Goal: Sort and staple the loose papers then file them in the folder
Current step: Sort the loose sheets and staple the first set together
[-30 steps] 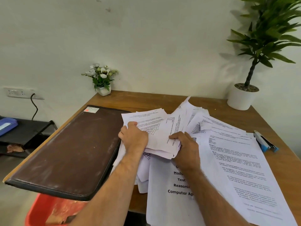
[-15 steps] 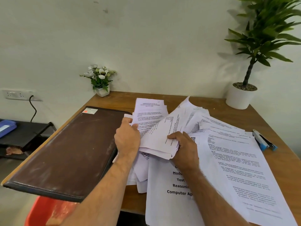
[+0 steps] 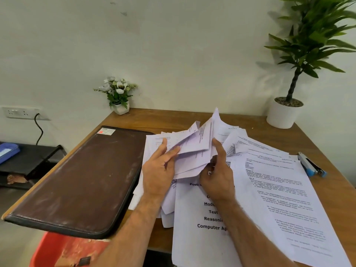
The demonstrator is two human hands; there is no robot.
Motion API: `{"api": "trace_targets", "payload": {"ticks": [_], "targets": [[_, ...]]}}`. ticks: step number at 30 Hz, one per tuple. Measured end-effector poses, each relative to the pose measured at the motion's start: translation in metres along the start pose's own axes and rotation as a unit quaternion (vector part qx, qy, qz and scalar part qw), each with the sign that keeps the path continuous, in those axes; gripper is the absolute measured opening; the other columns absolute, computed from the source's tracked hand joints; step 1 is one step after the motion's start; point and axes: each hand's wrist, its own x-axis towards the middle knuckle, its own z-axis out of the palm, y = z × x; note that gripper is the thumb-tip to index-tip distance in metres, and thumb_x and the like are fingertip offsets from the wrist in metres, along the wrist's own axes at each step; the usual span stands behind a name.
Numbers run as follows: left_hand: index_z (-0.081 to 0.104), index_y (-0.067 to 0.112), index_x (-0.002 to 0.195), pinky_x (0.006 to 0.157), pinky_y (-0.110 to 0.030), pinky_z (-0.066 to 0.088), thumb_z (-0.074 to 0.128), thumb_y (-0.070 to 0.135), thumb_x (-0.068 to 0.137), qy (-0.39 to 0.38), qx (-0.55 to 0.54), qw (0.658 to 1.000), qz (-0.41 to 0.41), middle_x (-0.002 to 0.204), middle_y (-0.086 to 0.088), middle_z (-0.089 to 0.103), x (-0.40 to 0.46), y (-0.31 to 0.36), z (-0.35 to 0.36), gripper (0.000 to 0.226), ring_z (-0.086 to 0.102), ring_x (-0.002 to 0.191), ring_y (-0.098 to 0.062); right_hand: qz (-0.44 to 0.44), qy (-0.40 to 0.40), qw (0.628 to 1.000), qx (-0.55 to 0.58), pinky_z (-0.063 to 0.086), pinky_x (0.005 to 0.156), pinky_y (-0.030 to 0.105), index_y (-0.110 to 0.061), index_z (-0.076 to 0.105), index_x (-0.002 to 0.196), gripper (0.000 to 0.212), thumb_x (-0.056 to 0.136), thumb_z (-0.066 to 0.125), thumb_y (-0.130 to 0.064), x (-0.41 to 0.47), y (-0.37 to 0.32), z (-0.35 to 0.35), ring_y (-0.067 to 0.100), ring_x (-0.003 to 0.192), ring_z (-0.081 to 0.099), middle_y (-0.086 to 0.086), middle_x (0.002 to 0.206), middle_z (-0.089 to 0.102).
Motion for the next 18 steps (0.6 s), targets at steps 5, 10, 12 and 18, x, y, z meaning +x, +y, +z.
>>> {"api": "trace_targets", "payload": {"ticks": [5,10,12,18], "targets": [[0.082,0.019,0.101,0.095,-0.015,0.052,0.072,0.017,0.089,-0.039,-0.066,0.997,0.012,0.142,0.002,0.059,-0.007,-0.002,0.001,0.016,0.055,0.128,0.003,0.009,-0.010,1.000,-0.005,0.043,0.070,0.013,-0.052,0.036,0.131,0.081,0.075,0.083,-0.017,0.003,0.000,-0.001,-0.007,0.077,0.055,-0.022,0.101,0.060],[0.080,0.017,0.088,0.097,-0.031,0.056,0.062,0.029,0.083,-0.082,-0.113,0.990,-0.015,0.126,0.001,0.071,-0.011,-0.003,0.000,0.022,0.063,0.120,-0.005,-0.020,0.016,0.999,-0.041,0.042,0.053,0.023,-0.043,0.042,0.090,0.057,0.069,0.075,-0.002,0.001,0.009,0.003,0.008,0.066,0.052,-0.018,0.077,0.055],[0.077,0.020,0.088,0.088,-0.042,0.058,0.058,0.039,0.089,-0.094,-0.156,0.980,-0.076,0.106,0.006,0.077,-0.007,0.001,-0.004,0.027,0.069,0.105,-0.009,-0.020,0.018,0.999,-0.046,0.045,0.056,0.028,-0.043,0.041,0.088,0.056,0.070,0.074,-0.002,0.000,0.009,0.004,0.008,0.068,0.051,-0.021,0.079,0.055],[0.060,0.040,0.124,0.084,-0.021,0.051,0.088,0.051,0.071,-0.206,-0.076,0.952,-0.215,0.113,0.020,0.067,0.033,0.016,-0.010,0.061,0.063,0.103,-0.001,-0.031,0.019,0.998,-0.052,0.040,0.058,0.019,-0.029,0.051,0.085,0.037,0.071,0.080,-0.010,0.003,0.012,0.003,0.007,0.070,0.049,-0.016,0.081,0.056]]}}
